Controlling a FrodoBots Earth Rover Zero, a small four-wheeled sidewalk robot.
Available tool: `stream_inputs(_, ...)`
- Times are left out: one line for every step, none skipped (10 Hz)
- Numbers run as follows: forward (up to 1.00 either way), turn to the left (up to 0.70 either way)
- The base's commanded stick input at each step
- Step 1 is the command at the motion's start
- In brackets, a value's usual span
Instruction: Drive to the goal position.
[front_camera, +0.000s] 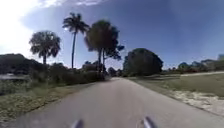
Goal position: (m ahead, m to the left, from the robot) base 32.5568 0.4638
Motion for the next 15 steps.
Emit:
stream_inputs(0.70, 0.00)
stream_inputs(0.70, 0.00)
stream_inputs(0.70, 0.00)
stream_inputs(0.70, 0.00)
stream_inputs(0.70, 0.00)
stream_inputs(0.70, 0.00)
stream_inputs(0.70, 0.00)
stream_inputs(0.70, 0.00)
stream_inputs(0.70, 0.00)
stream_inputs(0.70, 0.00)
stream_inputs(0.70, 0.00)
stream_inputs(0.70, 0.00)
stream_inputs(0.70, 0.07)
stream_inputs(0.70, 0.35)
stream_inputs(0.70, 0.35)
